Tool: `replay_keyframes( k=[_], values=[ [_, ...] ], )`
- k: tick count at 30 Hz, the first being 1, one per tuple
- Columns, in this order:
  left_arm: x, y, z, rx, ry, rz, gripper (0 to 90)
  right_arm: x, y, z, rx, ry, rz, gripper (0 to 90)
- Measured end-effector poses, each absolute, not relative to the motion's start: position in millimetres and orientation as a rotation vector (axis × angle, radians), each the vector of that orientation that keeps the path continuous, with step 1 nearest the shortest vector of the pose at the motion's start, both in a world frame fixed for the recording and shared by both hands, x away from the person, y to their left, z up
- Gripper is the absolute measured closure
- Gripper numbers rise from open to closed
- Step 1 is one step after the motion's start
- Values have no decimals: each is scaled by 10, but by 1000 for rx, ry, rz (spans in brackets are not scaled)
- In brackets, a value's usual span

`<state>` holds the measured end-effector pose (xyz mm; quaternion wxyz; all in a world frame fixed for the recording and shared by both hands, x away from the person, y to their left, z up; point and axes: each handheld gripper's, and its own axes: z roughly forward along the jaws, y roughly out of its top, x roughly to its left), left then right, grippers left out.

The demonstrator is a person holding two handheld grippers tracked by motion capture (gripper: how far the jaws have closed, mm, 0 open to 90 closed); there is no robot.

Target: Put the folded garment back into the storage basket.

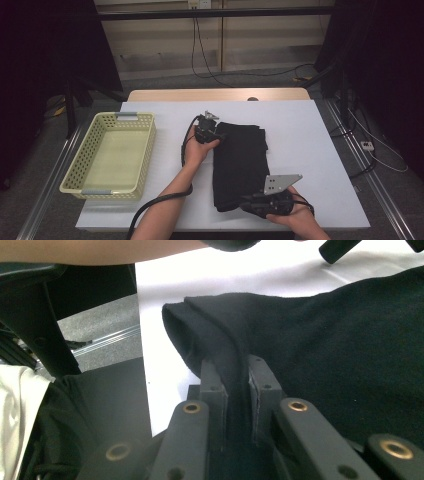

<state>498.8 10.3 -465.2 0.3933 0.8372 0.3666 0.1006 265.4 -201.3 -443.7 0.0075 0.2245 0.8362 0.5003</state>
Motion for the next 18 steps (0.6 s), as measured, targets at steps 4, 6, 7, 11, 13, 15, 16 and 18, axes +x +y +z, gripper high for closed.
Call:
replay_keyframes(
  k=[4, 6, 7, 11, 13, 15, 16, 18],
  values=[
    [4948, 30, -4605, 2149, 961, 212, 618, 2659, -1996, -4448, 701, 2620, 1562, 804],
    [4943, 17, -4587, 2156, 971, 190, 729, 2660, -1985, -4449, 690, 2625, 1548, 804],
    [4944, 9, -4570, 2168, 974, 177, 729, 2660, -1985, -4449, 690, 2625, 1548, 804],
    [4978, 8, -4468, 2179, 1034, 144, 808, 2670, -1964, -4446, 681, 2624, 1548, 804],
    [5000, 25, -4365, 2163, 1058, 109, 813, 2678, -1965, -4449, 690, 2625, 1553, 805],
    [5019, 29, -4244, 2165, 1066, 98, 814, 2686, -1968, -4449, 712, 2615, 1573, 805],
    [5031, 25, -4115, 2183, 1062, 95, 815, 2687, -1964, -4440, 711, 2610, 1571, 805],
    [5033, 19, -4057, 2193, 1060, 91, 817, 2687, -1955, -4429, 710, 2600, 1573, 805]
  ],
)
